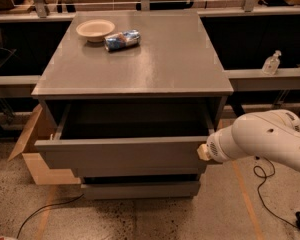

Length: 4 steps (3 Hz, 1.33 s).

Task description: Close top drawer

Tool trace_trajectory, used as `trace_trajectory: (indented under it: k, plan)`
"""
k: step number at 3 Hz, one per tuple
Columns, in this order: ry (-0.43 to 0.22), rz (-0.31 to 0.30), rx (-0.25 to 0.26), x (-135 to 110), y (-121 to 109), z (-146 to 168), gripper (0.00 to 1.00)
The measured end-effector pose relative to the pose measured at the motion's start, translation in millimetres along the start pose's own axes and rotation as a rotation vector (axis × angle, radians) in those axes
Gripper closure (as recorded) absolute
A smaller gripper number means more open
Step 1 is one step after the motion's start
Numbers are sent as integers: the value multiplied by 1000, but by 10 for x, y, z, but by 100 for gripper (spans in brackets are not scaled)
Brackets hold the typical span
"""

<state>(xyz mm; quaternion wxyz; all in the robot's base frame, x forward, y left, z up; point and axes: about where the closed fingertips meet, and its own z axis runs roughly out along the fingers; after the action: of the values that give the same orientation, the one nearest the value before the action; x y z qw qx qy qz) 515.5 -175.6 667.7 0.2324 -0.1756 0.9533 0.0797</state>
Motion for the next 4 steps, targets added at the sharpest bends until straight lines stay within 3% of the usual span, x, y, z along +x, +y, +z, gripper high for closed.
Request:
trace_trajectory:
  k: [2,3,4]
  plan:
    - [-21,7,12,-23,4,-10,100]
    - [-91,56,19,-95,22,47,100]
    - [-213,79,20,-383,17,75,100]
